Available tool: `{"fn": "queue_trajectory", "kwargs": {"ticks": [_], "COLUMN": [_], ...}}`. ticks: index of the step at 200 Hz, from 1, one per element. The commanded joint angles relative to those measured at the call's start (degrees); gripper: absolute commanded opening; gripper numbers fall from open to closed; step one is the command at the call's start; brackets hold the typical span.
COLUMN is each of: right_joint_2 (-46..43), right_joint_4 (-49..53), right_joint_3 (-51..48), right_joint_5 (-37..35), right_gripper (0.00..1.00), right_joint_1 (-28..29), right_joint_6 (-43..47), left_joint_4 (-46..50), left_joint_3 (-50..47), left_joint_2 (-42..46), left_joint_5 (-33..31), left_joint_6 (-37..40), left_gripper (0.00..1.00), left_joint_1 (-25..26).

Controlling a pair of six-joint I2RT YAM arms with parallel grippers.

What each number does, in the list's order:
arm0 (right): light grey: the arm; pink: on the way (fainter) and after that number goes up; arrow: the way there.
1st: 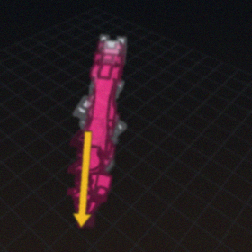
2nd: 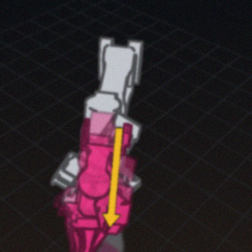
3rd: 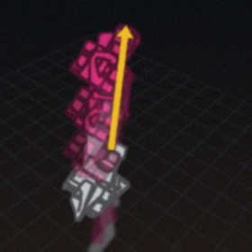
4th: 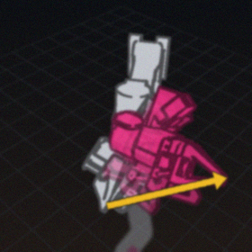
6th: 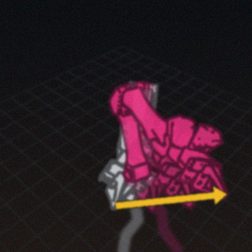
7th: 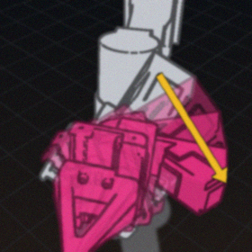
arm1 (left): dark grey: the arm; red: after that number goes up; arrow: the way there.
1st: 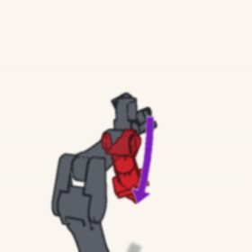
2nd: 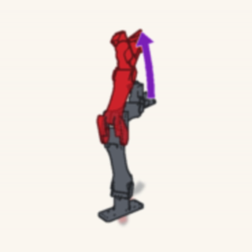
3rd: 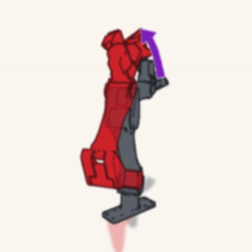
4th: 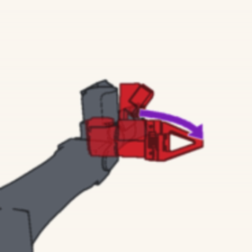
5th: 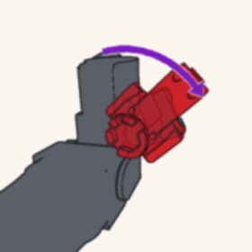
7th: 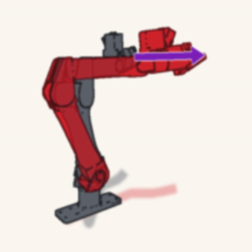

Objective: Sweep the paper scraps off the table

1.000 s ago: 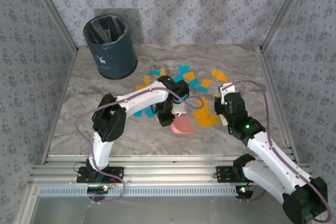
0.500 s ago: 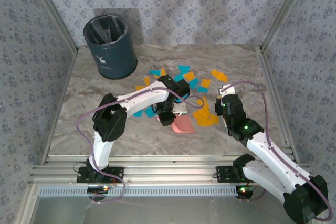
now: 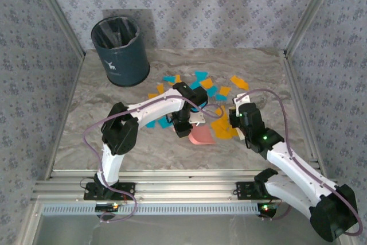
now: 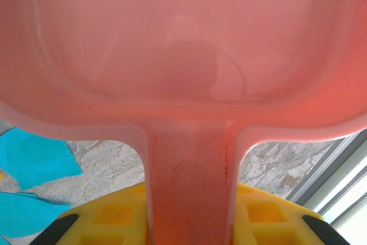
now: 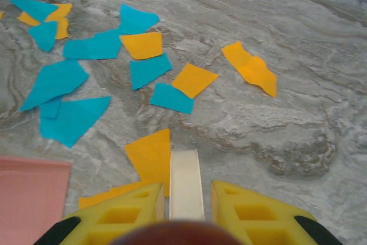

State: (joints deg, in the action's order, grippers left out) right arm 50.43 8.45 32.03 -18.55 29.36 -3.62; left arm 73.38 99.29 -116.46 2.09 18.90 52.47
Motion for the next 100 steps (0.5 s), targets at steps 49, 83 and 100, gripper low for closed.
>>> {"fn": "queue_trajectory", "kwargs": {"ticks": [49,83,100], "right_joint_2": [2.5,2.8,3.2], "right_joint_4": [-3.2,-4.7,-4.9], "right_joint_3": [1.6,1.3,1.4], "right_joint_5": [7.6,9.3,10.6], "right_gripper": [0.0,0.0,0.0], "right_joint_1": [2.1,2.6,2.7], "right_joint_6": [-3.1,-4.1,-4.4], "left_joint_4": [1.1,1.2,1.1], "left_joint_3": [-0.9,-1.3,-1.4], "left_joint_2": [-1.3,-1.7,-1.9], "left_joint_5": [1.5,1.6,1.5], "left_joint_6": [-0.1,-0.3,-0.6], "left_gripper": [0.0,0.0,0.0], "left_joint_1": [-0.2,-0.2,-0.2]}}
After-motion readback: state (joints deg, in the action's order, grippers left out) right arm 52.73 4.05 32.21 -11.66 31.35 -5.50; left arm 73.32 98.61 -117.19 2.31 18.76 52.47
